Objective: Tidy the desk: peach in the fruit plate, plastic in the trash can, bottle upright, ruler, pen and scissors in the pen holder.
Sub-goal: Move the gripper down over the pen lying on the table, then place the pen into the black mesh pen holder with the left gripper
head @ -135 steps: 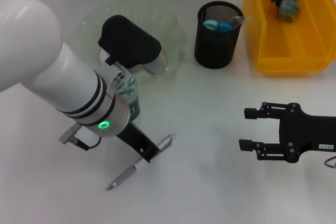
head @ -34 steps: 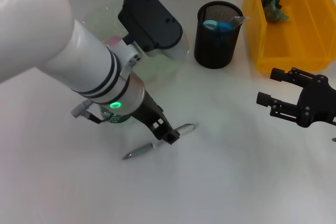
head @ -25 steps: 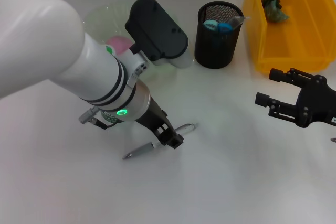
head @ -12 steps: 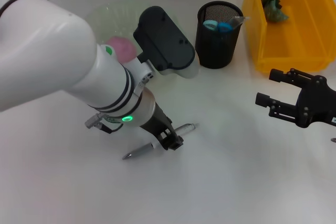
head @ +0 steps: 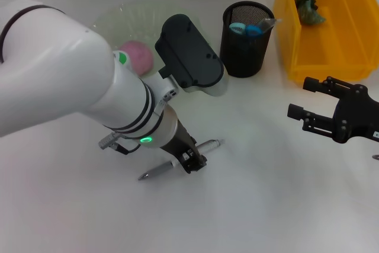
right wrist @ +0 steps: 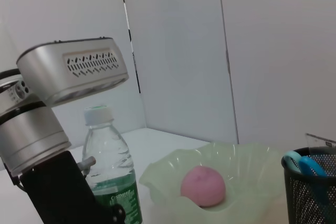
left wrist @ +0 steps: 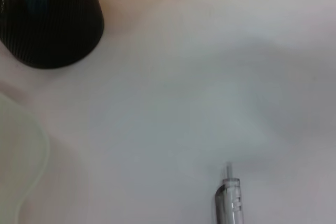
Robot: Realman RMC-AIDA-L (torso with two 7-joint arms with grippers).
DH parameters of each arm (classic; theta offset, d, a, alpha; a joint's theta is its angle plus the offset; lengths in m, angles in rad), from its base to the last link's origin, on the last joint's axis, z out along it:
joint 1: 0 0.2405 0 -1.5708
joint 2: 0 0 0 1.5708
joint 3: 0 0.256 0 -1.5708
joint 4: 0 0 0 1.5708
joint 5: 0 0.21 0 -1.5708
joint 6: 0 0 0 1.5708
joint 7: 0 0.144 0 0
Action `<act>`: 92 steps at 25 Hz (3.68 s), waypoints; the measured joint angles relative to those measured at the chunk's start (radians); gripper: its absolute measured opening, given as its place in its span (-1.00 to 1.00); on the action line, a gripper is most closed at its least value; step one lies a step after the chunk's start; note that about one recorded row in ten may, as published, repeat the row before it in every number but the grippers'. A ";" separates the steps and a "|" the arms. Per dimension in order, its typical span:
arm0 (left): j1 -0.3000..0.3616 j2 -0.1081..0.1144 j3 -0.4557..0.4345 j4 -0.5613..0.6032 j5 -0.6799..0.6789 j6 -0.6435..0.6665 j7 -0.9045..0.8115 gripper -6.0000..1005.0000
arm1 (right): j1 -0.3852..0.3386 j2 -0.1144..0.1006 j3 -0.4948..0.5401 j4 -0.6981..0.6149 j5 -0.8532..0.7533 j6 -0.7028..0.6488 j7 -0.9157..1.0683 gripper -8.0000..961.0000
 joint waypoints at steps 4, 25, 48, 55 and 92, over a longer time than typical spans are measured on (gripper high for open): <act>-0.001 0.000 0.008 -0.020 0.007 -0.014 0.000 -0.25 | 0.000 0.000 0.000 0.000 0.000 0.000 0.000 0.53; 0.009 0.000 0.034 -0.007 0.016 -0.036 0.005 -0.65 | -0.006 0.001 0.007 0.000 0.002 0.001 -0.009 0.53; 0.081 0.006 -0.441 0.023 -0.916 -0.191 0.782 -0.69 | 0.005 0.021 0.011 0.003 0.016 -0.011 -0.025 0.53; -0.076 0.007 -0.601 -0.239 -1.166 -0.191 0.985 -0.69 | 0.019 0.037 0.010 0.011 0.017 -0.011 -0.025 0.53; -0.307 -0.001 -0.559 -0.831 -1.920 -0.284 1.868 -0.66 | 0.208 0.052 -0.051 0.315 0.068 0.207 -0.141 0.53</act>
